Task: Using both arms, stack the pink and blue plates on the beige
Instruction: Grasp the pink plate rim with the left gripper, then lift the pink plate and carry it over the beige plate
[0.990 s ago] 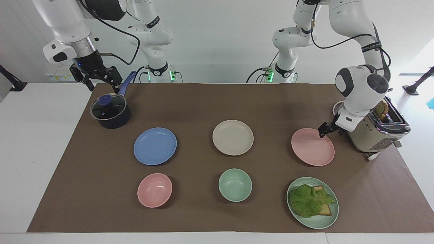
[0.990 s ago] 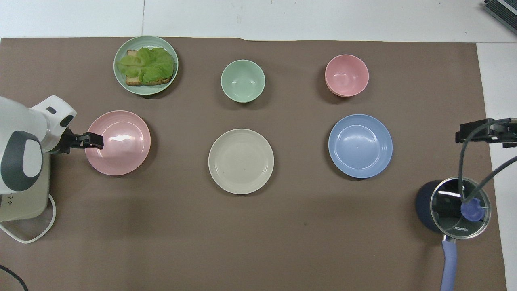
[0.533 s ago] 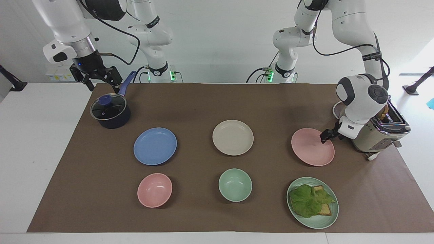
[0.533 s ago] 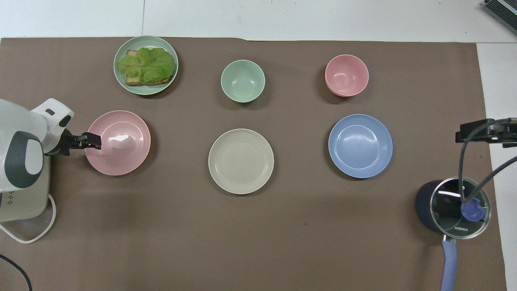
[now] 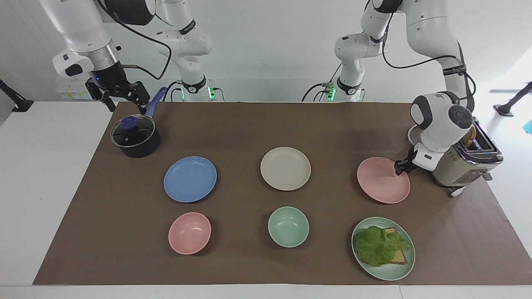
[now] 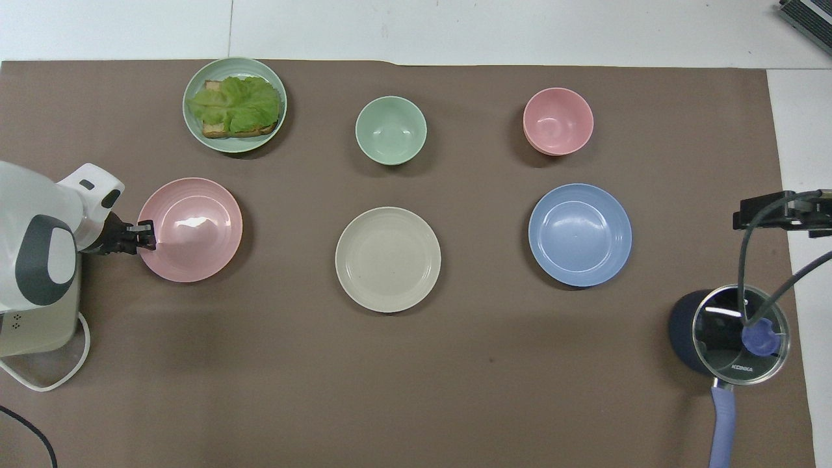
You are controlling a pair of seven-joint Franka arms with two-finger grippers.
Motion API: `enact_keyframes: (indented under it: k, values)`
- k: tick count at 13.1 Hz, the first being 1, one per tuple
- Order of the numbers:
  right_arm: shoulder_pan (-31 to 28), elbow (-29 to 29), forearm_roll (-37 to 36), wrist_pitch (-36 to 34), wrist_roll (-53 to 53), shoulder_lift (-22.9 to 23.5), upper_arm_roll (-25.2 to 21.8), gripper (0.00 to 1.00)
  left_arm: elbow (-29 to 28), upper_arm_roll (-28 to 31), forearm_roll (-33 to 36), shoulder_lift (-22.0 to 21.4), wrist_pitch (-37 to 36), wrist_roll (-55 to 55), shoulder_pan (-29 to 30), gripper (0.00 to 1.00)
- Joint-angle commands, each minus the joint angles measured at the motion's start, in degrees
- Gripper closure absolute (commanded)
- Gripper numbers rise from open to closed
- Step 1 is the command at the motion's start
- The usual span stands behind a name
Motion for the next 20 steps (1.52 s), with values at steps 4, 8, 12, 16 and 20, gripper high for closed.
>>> enact_keyframes:
  k: [4,8,12,16,20]
  values:
    - [-0.5,-1.4,1.0,0.1,-0.1,-1.4,0.2,0.0,2.7,-0.4,-0.5,-1.3,-7.0,-0.4,0.5,1.0]
    - [-0.5,-1.4,1.0,0.2,0.0,-1.4,0.2,0.0,11.6,-0.4,-8.7,-4.5,-21.2,-0.6,0.5,1.0]
    - [-0.6,-1.4,1.0,0.1,-0.1,-1.4,0.2,0.0,10.5,-1.1,-15.7,-6.0,-20.7,-8.6,-4.8,1.0]
    - [-0.6,-1.4,1.0,0.1,0.0,-1.4,0.2,0.0,7.3,-1.1,-20.6,-7.5,-14.5,-18.7,-14.9,1.0]
    - [-0.6,-1.4,1.0,0.1,-0.1,-1.3,0.2,0.0,2.3,-1.0,-20.7,-7.4,-6.7,-26.0,-24.4,1.0]
